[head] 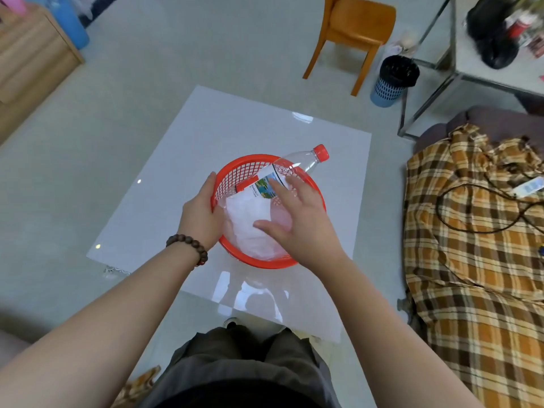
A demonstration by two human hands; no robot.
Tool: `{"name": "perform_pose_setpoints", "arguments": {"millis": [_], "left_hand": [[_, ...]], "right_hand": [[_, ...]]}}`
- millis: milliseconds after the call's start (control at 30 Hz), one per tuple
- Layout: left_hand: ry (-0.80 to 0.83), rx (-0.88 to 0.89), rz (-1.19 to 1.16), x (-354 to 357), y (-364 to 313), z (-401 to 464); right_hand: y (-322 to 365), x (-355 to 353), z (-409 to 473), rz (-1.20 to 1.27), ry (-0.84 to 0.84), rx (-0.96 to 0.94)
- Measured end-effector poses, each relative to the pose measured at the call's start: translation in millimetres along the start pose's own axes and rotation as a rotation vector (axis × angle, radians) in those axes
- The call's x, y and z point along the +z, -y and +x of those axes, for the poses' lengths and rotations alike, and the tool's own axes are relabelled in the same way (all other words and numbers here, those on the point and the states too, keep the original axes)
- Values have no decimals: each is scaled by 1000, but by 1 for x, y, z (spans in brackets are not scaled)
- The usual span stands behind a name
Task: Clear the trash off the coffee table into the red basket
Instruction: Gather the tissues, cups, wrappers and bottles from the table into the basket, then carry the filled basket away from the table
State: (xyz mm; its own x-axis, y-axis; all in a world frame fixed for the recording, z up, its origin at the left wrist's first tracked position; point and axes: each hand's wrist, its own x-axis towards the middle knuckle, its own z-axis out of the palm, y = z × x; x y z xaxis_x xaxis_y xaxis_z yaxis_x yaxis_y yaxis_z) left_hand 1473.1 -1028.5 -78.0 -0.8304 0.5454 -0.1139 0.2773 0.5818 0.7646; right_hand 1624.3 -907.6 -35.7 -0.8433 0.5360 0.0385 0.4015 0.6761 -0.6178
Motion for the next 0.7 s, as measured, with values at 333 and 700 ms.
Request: {"name": "perform_pose_setpoints", "arguments": {"millis": [333,700], "left_hand": [[81,97,-68,18,-12,5],[326,200,-67,92,-37,-23]], "right_hand": [[-85,-6,-32,266,-281,562],[-122,-29,-100,536,-461,836]]}}
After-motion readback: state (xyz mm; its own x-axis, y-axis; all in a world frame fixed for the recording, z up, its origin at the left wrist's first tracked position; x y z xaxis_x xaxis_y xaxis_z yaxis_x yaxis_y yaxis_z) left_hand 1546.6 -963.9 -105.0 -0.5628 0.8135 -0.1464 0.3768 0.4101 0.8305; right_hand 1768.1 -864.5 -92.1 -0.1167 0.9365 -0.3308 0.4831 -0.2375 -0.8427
